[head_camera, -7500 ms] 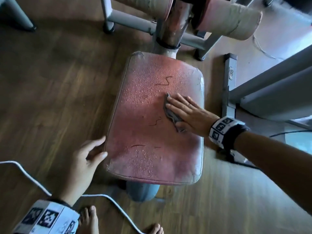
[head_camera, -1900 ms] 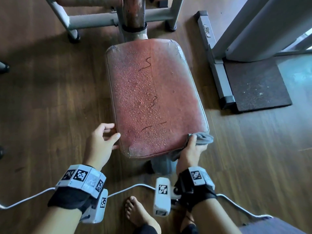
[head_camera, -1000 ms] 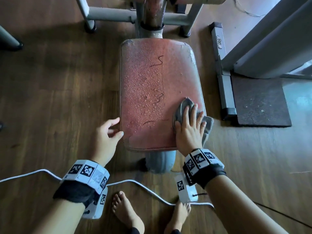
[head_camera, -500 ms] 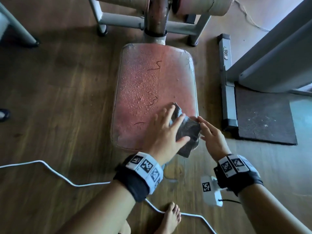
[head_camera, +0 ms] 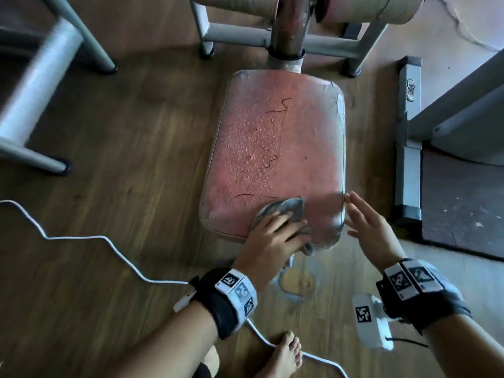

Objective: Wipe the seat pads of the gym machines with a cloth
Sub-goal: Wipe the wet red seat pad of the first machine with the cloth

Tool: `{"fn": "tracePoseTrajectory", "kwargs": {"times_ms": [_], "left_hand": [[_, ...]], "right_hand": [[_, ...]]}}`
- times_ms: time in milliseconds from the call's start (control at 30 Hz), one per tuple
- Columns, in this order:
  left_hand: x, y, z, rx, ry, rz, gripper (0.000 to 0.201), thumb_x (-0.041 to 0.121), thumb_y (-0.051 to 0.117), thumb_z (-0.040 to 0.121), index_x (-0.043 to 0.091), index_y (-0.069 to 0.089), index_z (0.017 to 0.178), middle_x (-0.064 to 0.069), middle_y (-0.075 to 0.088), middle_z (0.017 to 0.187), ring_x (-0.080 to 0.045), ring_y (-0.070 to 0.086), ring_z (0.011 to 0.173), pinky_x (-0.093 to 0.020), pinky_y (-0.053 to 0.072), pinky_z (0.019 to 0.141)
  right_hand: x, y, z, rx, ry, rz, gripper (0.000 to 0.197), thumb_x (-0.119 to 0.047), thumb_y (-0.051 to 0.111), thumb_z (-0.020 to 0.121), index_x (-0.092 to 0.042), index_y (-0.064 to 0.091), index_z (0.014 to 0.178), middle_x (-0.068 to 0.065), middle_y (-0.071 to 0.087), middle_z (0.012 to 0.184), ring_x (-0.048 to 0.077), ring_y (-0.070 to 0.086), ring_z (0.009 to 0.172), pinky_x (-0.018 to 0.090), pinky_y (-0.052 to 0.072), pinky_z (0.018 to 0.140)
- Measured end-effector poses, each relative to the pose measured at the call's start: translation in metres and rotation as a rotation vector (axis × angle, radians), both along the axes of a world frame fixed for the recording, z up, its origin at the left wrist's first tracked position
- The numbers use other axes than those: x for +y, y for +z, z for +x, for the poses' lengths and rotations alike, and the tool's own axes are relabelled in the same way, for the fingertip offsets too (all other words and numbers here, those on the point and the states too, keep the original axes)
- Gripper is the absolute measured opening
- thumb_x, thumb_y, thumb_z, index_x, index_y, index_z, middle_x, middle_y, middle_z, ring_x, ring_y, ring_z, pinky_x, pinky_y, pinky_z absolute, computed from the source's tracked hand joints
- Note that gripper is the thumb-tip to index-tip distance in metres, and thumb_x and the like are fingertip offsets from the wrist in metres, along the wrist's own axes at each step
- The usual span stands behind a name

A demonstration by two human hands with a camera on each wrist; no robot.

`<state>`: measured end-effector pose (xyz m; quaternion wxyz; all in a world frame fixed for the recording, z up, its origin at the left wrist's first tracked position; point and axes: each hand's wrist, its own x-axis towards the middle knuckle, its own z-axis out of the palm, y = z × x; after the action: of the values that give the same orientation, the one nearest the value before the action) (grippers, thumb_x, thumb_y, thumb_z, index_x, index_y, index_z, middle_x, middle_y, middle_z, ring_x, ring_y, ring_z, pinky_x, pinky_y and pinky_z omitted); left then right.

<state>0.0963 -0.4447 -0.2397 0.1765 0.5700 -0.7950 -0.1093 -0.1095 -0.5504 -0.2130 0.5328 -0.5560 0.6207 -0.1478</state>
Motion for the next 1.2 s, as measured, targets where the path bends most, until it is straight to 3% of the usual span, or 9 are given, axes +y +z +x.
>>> {"fn": "tracePoseTrajectory", "kwargs": {"times_ms": [100,267,467,567,700,867,967,1067,1200], "left_hand": [[0.016,0.000,0.031,-0.042,0.187,0.098,0.043,0.040,0.045,0.097,0.026,0.053,0.137,0.005,0.041,0.151,-0.024,0.036,0.139,-0.043,0.027,0.114],[0.042,-0.008,0.064,-0.098,0.389,0.151,0.060,0.050,0.044,0.096,0.028,0.031,0.150,0.001,0.015,0.161,-0.027,0.013,0.148,-0.048,0.017,0.118],[0.042,-0.011,0.053,0.240,0.856,0.155,0.054,0.047,0.037,0.100,0.032,0.027,0.151,-0.010,-0.011,0.161,-0.032,0.003,0.149,-0.045,0.017,0.120],[0.035,-0.012,0.039,0.586,1.087,0.138,0.059,0.041,0.043,0.099,0.030,0.020,0.153,-0.015,0.004,0.161,-0.023,0.011,0.147,-0.013,0.005,0.116],[0.031,-0.021,0.018,0.921,1.373,0.129,0.081,0.060,0.042,0.088,0.039,-0.003,0.151,-0.001,0.013,0.161,-0.015,0.019,0.146,-0.042,0.022,0.119],[0.024,0.013,-0.040,1.335,1.517,0.272,0.085,0.029,0.053,0.097,0.037,-0.011,0.152,0.001,0.022,0.157,-0.012,0.031,0.140,-0.019,0.025,0.107],[0.023,0.015,-0.050,1.500,1.556,0.271,0.077,0.039,0.051,0.097,0.040,-0.003,0.152,0.008,0.034,0.145,-0.009,0.042,0.127,-0.022,0.032,0.101],[0.021,-0.001,-0.019,1.579,1.639,0.075,0.067,0.039,0.048,0.098,0.038,0.010,0.153,0.013,0.028,0.151,-0.008,0.038,0.133,-0.036,0.029,0.114],[0.016,-0.011,0.005,1.387,1.681,-0.018,0.068,0.026,0.048,0.098,0.026,0.011,0.154,0.005,0.031,0.151,-0.014,0.040,0.135,-0.040,0.030,0.115]], "right_hand": [[0.000,-0.001,0.003,0.109,0.043,-0.038,0.067,-0.071,0.043,0.083,-0.040,0.037,0.142,-0.012,0.047,0.144,0.013,0.048,0.129,0.045,0.040,0.108],[0.003,0.005,0.019,0.272,0.214,-0.109,0.054,-0.041,0.039,0.100,-0.028,0.025,0.150,-0.006,0.021,0.158,0.013,0.020,0.145,0.025,0.018,0.110],[-0.008,-0.018,0.046,0.242,0.289,-0.009,0.079,-0.036,0.042,0.100,-0.024,-0.018,0.150,-0.007,-0.028,0.156,0.012,-0.015,0.146,0.030,-0.002,0.118],[-0.008,-0.025,0.050,0.294,0.288,-0.038,0.085,-0.033,0.047,0.098,-0.021,-0.020,0.149,-0.002,-0.030,0.155,0.015,-0.017,0.145,0.026,-0.007,0.116],[-0.011,-0.027,0.048,0.295,0.299,-0.019,0.088,-0.034,0.049,0.097,-0.023,-0.022,0.148,-0.003,-0.031,0.155,0.015,-0.017,0.145,0.026,-0.007,0.116],[-0.014,-0.028,0.045,0.269,0.314,0.022,0.090,-0.036,0.049,0.096,-0.028,-0.026,0.146,-0.008,-0.033,0.153,0.013,-0.017,0.145,0.028,-0.006,0.117],[-0.014,-0.028,0.046,0.255,0.308,0.019,0.091,-0.034,0.050,0.096,-0.027,-0.025,0.146,-0.007,-0.033,0.153,0.011,-0.019,0.144,0.026,-0.007,0.116],[-0.015,-0.029,0.045,0.258,0.313,0.017,0.090,-0.034,0.050,0.096,-0.027,-0.025,0.146,-0.007,-0.033,0.153,0.010,-0.019,0.143,0.021,-0.008,0.111],[-0.015,-0.030,0.044,0.257,0.333,0.017,0.091,-0.036,0.049,0.096,-0.029,-0.027,0.146,-0.009,-0.035,0.152,0.009,-0.019,0.143,0.022,-0.006,0.112]]}}
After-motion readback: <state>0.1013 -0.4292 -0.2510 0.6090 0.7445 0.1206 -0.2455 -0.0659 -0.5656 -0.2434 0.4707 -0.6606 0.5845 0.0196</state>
